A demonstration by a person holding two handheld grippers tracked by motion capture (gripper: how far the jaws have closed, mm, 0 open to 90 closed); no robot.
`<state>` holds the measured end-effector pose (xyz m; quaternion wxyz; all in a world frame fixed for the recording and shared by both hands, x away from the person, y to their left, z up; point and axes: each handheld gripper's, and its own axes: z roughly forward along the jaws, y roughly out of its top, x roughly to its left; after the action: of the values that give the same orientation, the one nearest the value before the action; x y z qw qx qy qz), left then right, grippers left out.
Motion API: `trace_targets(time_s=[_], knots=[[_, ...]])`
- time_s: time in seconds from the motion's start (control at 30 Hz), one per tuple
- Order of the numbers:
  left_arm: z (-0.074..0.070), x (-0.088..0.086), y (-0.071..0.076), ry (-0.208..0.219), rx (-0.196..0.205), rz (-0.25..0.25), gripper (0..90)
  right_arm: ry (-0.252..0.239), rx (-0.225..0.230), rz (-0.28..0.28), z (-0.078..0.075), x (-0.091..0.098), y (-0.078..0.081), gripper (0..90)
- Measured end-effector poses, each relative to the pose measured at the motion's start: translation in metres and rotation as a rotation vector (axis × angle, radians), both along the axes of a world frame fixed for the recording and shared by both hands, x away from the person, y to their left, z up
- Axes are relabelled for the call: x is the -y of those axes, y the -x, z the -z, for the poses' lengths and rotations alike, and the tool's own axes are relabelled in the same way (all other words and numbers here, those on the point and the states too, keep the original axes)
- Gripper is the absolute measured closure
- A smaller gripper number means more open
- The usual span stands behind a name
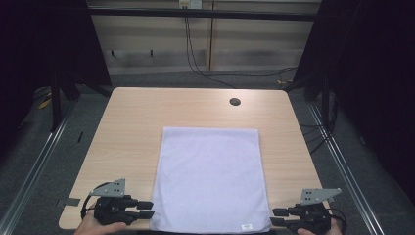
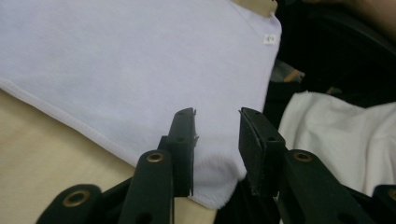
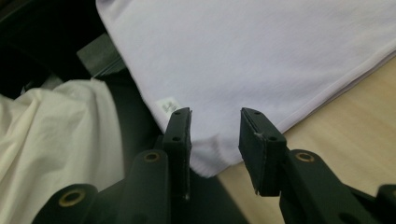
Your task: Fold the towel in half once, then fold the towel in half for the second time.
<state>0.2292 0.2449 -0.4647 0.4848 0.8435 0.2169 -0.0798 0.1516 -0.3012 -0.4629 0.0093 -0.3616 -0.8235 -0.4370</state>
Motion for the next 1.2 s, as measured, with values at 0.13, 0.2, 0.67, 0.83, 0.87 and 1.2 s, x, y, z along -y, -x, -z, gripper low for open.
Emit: trace_targets(time_s=[0.13,0.2,0.67,0.83,0.87,1.2], knots=[[0.001,0.009,-0.03,-0.035,-0.01,-0.099,65.2,-0.01,0.047,0.064,-0.001,-0.002,-0.02,64.3],[0.002,0.013,-0.039,-0.063,-0.023,-0.131,64.9,-0.006,0.058,0.079,-0.002,-0.003,-0.028,64.5],[0.035,0.046,-0.128,-0.186,-0.022,-0.254,66.0,0.151,0.072,0.124,0.02,-0.047,-0.144,63.0],[0.036,0.049,-0.122,-0.217,0.013,-0.267,73.4,0.229,0.069,0.151,0.033,-0.053,-0.159,61.8],[0.035,0.052,-0.117,-0.23,0.023,-0.257,73.6,0.22,0.076,0.146,0.034,-0.051,-0.157,61.5],[0.038,0.054,-0.108,-0.206,0.031,-0.231,84.5,0.195,0.046,0.168,0.035,-0.034,-0.142,80.2]])
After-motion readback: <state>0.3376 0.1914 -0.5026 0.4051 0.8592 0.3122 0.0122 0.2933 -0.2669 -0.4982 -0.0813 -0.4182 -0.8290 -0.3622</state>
